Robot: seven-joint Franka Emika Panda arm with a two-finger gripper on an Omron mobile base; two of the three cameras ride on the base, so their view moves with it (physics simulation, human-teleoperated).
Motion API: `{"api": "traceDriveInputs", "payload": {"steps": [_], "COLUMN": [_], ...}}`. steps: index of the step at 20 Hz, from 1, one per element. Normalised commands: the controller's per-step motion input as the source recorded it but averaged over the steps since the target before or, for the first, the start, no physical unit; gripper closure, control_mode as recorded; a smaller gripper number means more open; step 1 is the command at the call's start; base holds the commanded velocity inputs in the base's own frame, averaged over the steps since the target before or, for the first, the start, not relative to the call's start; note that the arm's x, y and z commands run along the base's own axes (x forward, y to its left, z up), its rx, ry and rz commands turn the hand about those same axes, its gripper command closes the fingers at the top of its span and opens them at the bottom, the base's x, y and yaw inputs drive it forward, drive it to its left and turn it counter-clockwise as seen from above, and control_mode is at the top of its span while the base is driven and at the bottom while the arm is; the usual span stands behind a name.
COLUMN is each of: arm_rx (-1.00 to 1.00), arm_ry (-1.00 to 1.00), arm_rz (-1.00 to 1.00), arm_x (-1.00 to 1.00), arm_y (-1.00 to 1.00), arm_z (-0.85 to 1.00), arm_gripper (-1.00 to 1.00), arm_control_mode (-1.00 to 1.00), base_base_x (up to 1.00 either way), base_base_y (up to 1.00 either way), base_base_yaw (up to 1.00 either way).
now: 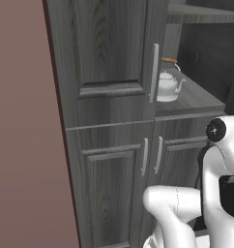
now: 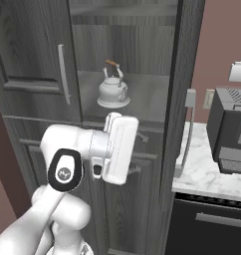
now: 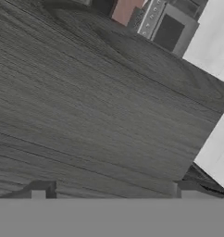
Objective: Open the cabinet, pick the kettle from the cabinet, and place it in the sink.
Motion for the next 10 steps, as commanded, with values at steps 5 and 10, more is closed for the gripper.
{"api": "traceDriveInputs", "payload": {"steps": [5, 10], "arm_rx": [-0.26, -0.27], "arm_ry": [0.01, 0.07], "arm_rz": [0.18, 0.18], "arm_x": [-0.08, -0.12], "arm_y": [0.43, 0.45], "arm_z": [0.00, 0.08], "arm_gripper": [-1.00, -1.00], "arm_control_mode": [-1.00, -1.00], "base_base_x": [0.00, 0.00], "base_base_y": [0.00, 0.00], "base_base_yaw": [0.00, 0.00]}}
